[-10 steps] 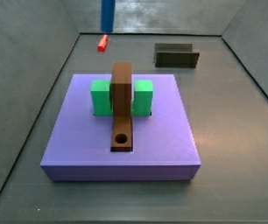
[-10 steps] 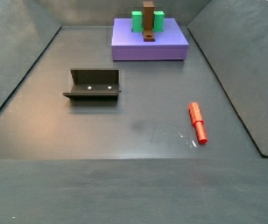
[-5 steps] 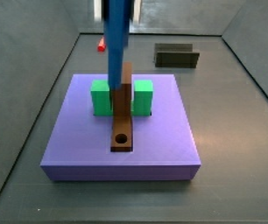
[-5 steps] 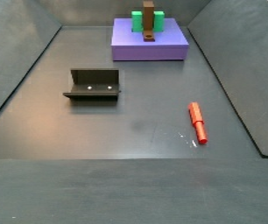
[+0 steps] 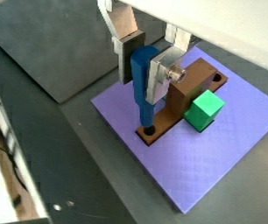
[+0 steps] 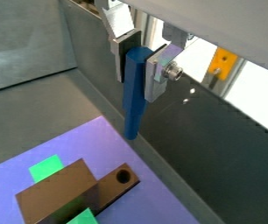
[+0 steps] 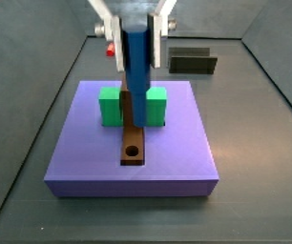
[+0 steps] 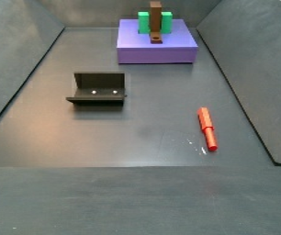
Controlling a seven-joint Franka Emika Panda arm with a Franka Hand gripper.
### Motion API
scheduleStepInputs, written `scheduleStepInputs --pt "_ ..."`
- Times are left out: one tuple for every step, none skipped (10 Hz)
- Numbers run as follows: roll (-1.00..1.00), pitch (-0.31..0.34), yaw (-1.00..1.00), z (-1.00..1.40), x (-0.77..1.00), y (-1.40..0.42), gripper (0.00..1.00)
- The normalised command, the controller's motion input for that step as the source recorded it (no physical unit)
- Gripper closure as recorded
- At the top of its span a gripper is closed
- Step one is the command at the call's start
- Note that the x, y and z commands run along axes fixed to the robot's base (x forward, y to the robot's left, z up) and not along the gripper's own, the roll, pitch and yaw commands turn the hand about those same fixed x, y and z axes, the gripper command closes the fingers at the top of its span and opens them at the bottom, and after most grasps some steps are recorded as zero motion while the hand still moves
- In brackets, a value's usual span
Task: Pick up the blue object. Move up. Place the blue object on the fixture. Regrasp the blue object. Move to above the board. Insert the blue object.
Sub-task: Insert the blue object.
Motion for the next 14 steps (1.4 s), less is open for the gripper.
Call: scheduleStepInputs --pt "0.5 -0.154 0.23 -0.08 0.1 -0.03 1.0" --pt "0.5 -0.066 0.17 -0.22 0.06 -0.13 1.0" --pt "0.08 0.0 0.0 -0.29 0.0 0.0 1.0" --pt "0.0 0.044 0.0 -0.47 0.01 0.0 1.0" --pt "0.1 0.026 0.0 -0.37 0.04 0.0 1.0" --pt "0.11 0.006 0.0 -0.37 0.01 0.0 1.0" --pt "0.09 0.0 0.0 -0.36 0.0 0.0 1.0" --pt "0.1 0.0 0.0 -0.35 0.0 0.0 1.0" --pt "0.05 0.02 -0.01 -0.39 -0.08 0.02 1.0" --pt "0.0 0.044 -0.05 -0.35 -0.1 0.0 1.0" --pt "0.0 0.046 -0.05 -0.31 -0.04 0.0 1.0" --pt "0.0 0.043 -0.05 -0.3 -0.02 0.0 1.0" --pt "-0.01 0.046 -0.03 -0.25 0.0 0.0 1.0" --pt "-0.02 0.043 -0.04 -0.25 0.0 0.0 1.0"
